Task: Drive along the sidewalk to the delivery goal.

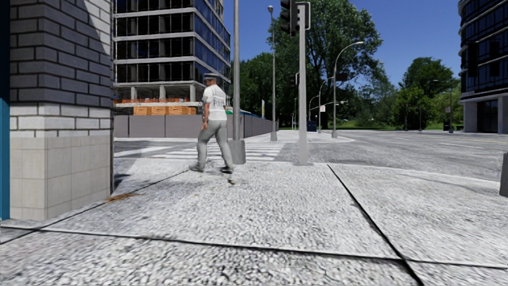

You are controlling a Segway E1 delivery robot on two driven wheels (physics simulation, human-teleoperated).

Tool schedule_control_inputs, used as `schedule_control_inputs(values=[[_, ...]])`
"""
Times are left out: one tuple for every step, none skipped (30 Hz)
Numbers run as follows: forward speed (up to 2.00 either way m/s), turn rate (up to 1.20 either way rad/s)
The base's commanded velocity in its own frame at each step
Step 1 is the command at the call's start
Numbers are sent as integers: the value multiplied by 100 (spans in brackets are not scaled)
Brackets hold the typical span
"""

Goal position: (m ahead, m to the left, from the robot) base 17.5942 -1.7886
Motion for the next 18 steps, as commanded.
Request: schedule_control_inputs(values=[[146, 0], [146, 0], [146, 0], [146, 0], [146, 0], [146, 0], [146, 0], [146, 0], [146, 0], [146, 0], [146, 0], [146, 0], [146, 0], [146, 0], [146, 0], [146, 0], [146, 0], [146, 4]])
